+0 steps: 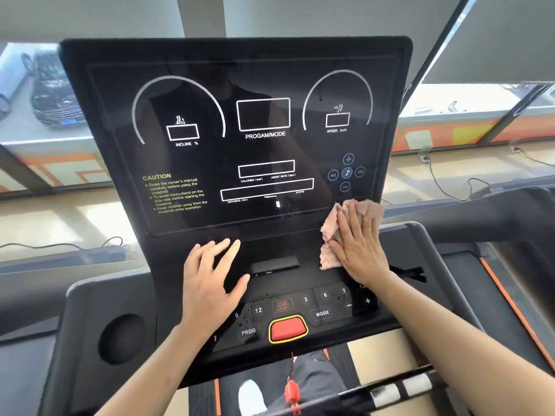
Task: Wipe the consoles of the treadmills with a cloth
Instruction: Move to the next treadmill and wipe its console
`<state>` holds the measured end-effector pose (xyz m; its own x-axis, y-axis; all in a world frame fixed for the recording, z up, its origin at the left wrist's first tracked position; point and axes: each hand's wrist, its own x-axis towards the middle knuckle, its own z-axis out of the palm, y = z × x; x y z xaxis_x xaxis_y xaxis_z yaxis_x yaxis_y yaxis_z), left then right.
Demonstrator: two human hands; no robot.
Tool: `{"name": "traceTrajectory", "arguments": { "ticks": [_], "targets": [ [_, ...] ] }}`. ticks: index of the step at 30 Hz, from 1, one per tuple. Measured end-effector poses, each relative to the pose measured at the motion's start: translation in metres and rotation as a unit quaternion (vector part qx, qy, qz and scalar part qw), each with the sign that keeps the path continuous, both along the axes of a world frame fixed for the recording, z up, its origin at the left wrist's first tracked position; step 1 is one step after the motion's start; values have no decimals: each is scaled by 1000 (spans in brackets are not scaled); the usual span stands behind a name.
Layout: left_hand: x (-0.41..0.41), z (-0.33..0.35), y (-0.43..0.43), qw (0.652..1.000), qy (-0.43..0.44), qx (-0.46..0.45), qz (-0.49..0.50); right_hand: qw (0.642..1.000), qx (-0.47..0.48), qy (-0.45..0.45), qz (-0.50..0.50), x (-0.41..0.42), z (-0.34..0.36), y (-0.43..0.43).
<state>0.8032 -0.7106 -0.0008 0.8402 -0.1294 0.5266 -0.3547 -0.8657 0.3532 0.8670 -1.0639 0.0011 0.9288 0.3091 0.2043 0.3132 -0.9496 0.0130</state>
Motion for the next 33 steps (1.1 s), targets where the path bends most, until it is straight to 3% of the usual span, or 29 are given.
{"name": "traceTrajectory", "arguments": {
  "ticks": [5, 11, 18, 29, 33],
  "targets": [
    [-13, 6, 15, 999, 18, -33, -25, 994, -59, 9, 90, 8, 10, 19],
    [-45, 1, 49, 990, 29, -96, 101, 985, -92, -55, 134, 11, 11, 40],
    [-84, -14, 75, 941, 198, -177, 210, 973, -102, -71, 197, 7, 18, 96],
    [-116, -29, 79, 949, 196, -113, 220, 965, -99, -70, 234, 1, 24, 181],
    [-123, -30, 82, 953, 208, -129, 181, 959, -95, -60, 262, -1, 25, 221]
  ]
}}
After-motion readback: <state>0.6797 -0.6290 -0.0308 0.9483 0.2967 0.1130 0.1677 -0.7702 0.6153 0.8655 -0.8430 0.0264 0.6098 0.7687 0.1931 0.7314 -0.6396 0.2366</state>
